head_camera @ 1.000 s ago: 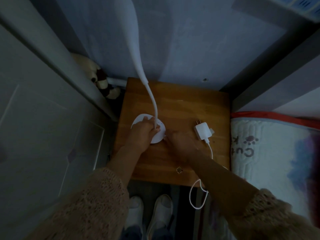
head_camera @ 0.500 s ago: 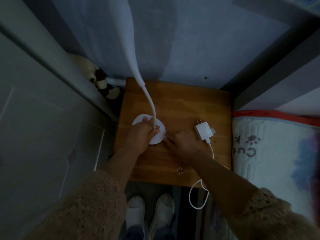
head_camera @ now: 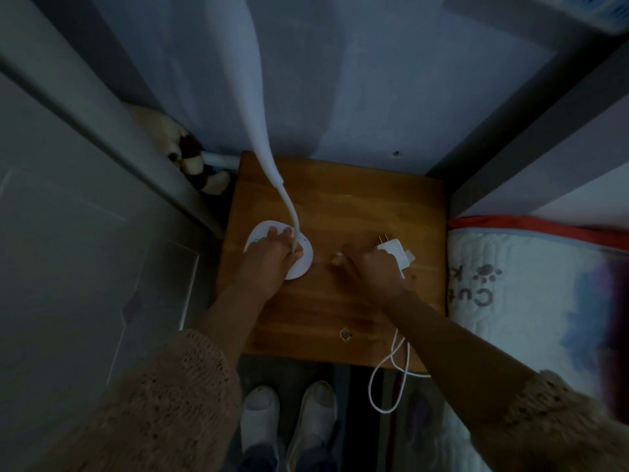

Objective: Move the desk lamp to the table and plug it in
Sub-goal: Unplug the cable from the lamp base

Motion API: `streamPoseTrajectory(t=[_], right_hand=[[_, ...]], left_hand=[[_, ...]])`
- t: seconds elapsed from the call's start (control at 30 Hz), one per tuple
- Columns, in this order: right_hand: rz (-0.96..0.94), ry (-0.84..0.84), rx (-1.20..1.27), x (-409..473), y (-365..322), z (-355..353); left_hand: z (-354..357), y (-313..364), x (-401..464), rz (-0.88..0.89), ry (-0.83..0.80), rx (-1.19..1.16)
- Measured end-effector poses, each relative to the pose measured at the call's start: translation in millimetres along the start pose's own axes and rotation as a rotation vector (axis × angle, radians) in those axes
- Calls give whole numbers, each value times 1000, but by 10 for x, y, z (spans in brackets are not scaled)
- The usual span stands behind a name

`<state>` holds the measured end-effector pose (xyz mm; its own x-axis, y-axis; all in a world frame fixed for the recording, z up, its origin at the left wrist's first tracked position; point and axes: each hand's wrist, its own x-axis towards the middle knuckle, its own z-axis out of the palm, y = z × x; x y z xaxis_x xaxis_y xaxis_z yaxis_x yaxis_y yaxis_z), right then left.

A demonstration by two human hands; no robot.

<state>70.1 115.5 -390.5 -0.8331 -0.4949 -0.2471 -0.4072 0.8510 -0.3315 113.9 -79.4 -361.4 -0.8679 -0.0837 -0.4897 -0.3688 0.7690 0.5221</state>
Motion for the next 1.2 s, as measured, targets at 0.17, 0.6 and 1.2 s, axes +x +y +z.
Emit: streamPoseTrajectory(t=[0.17, 0.6, 1.2], right_hand=[[101, 103, 616, 127, -121, -94], [459, 23, 561, 306, 46, -222], [775, -145, 332, -1168, 435, 18]], left_hand=[[80, 92, 38, -11, 33, 34], [300, 207, -428, -145, 356, -76], [993, 1242, -51, -186, 11, -254]])
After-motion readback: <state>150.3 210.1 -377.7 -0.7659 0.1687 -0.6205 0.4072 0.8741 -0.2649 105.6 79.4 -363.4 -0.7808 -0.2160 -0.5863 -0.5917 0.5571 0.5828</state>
